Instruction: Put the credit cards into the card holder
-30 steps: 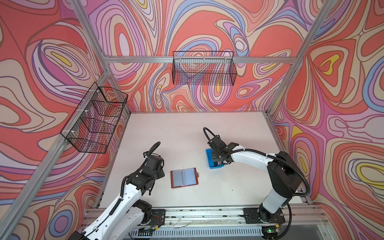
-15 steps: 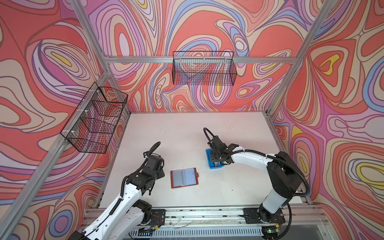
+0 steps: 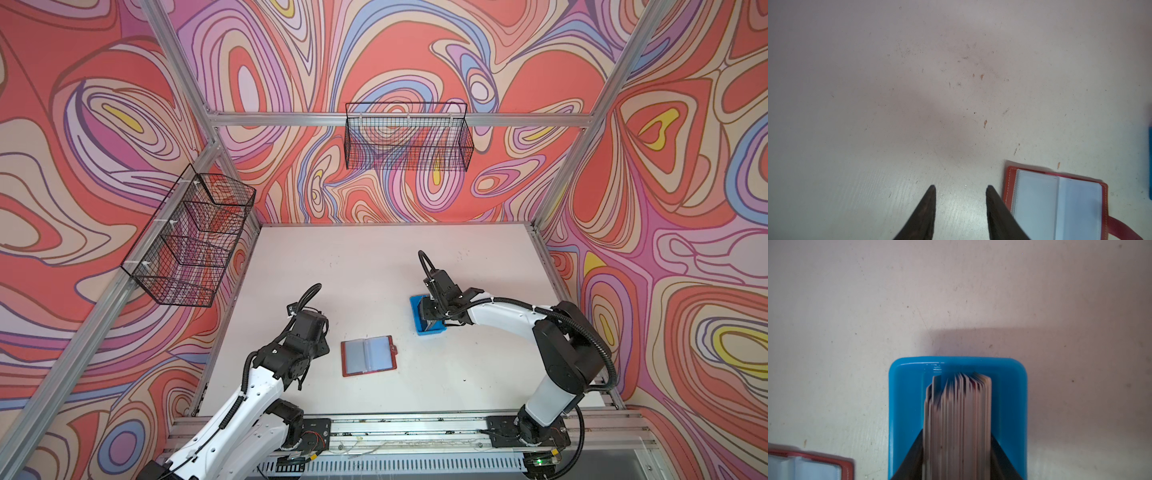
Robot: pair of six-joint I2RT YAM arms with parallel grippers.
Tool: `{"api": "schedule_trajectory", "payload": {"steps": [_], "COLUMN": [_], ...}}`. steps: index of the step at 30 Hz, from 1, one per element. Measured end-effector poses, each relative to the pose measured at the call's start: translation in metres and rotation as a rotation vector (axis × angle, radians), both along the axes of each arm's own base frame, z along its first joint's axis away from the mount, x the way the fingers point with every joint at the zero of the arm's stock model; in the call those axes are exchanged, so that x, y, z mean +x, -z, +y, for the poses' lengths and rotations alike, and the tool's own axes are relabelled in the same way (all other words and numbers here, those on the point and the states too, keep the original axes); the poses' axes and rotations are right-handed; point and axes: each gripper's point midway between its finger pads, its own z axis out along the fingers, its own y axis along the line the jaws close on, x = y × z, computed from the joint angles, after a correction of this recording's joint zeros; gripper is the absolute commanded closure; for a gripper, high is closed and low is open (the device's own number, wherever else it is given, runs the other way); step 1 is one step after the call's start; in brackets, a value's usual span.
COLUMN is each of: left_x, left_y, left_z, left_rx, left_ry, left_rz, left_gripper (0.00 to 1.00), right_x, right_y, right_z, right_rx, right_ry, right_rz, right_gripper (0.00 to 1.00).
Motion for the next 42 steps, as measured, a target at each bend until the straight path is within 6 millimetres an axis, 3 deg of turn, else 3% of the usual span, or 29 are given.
{"api": "schedule_trajectory", "payload": {"steps": [3,14,23,28,32,34,36,42], "left_x": [0.0,0.0,0.0,0.0,0.0,0.0,0.0,0.0], "left_y": [0.0,0.0,-0.001,-0.001,-0.001,-0.001,-0.001,0.0], "left_z": [0.0,0.0,0.0,0.0,0.0,0.0,0.0,0.0], "left_rx": [-0.001,-0.001,-0.002,-0.002,-0.002,-0.002,-0.002,-0.001], "left_ry": [0.0,0.001,0.001,0.001,0.001,0.001,0.001,0.002], "left_rz": [-0.002,-0.002,-0.003,-0.003,-0.003,-0.003,-0.004,-0.002], "left_gripper": [0.58,0.59,0.61,0.62,0.62,0.62,0.62,0.63], "right_x": [0.001,-0.013,-0.013,-0.012,-0.011,-0.011,-0.012,-0.015], "right_y": [0.0,0.009,-0.028,-0.032,-0.03,-0.029,-0.026,-0.02], "right_z": [0.006,0.01,0.007,0.006,0.002,-0.001,-0.004,-0.015], "right_rx": [0.061,0.171,0.235,0.238,0.221,0.21,0.194,0.129], "right_ry": [-0.011,-0.023,-0.026,-0.023,-0.011,-0.005,0.002,0.018], "right_rz": [0.002,0.076,0.008,-0.002,-0.005,-0.009,-0.007,0.002], "right_gripper": [0.55,0.54,0.53,0.58,0.72,0.73,0.65,0.54]}}
